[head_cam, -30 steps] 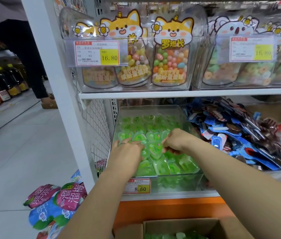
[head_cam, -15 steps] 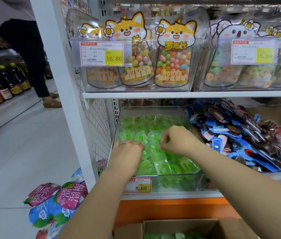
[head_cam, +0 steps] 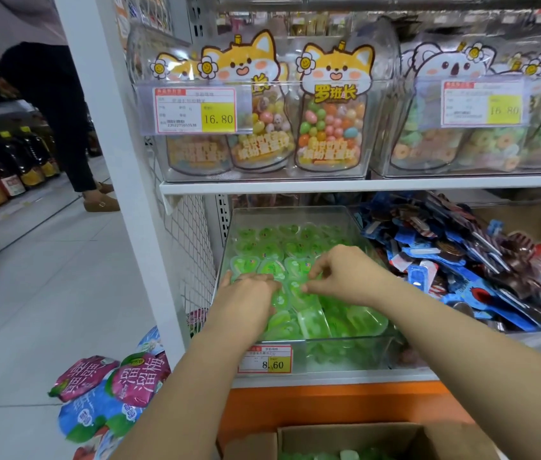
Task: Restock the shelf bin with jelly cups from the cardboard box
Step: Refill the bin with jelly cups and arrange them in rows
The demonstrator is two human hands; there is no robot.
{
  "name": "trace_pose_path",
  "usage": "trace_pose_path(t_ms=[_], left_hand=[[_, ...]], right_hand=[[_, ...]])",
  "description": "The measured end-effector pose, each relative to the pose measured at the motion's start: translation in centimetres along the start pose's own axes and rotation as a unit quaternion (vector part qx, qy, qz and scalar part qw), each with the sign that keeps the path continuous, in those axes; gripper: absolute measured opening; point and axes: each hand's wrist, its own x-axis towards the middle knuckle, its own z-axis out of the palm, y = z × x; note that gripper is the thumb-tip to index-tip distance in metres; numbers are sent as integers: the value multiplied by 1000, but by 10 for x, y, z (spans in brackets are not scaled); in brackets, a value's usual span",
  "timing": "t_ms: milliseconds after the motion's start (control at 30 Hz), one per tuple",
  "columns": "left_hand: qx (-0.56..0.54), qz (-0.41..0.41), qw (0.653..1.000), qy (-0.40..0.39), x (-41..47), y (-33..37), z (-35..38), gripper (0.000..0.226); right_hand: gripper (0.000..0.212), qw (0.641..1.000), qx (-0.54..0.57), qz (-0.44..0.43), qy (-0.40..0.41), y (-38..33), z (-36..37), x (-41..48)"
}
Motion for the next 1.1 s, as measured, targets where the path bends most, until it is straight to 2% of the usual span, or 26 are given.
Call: trace_pose_path(t_ms=[133,233,400,500,667,733,800,900,967,1033,1100], left_hand=[[-14,1,1000,13,-3,-1,-4,49],[-15,-4,1000,19,-5,0,-4,47],[-24,-9,999,33,-9,1,-4,46],[-27,-2,998,58,-9,3,-6,45],[-43,30,992,114,-8,4,-8,40],[-109,42,981,157,-7,6,-11,36],[-247,32,953,174,-6,13,-19,34],[-465,-4,873,147,0,28,-29,27],[-570,-37,818,73,4,38,-33,25],[-664,-63,745,-7,5,46,-32,26],[-723,-82,685,-40,7,49,-30,21]], right_hand=[[26,1000,-7,-2,-12,9,-5,-22],[32,998,-56,2,-13,8,7,-30],[25,995,-102,-15,-2,5,15,-33],[17,993,-113,-23,7,5,14,-30],[26,996,-82,-27,10,11,-14,-29],[22,996,-65,-47,36,14,-33,-31],[18,990,-56,-99,89,19,-48,-35],[14,970,-34,-184,158,27,-53,-38],[12,953,-27,-230,194,32,-44,-38],[11,942,-15,-252,220,37,-33,-39],[10,943,3,-246,222,41,-27,-37]])
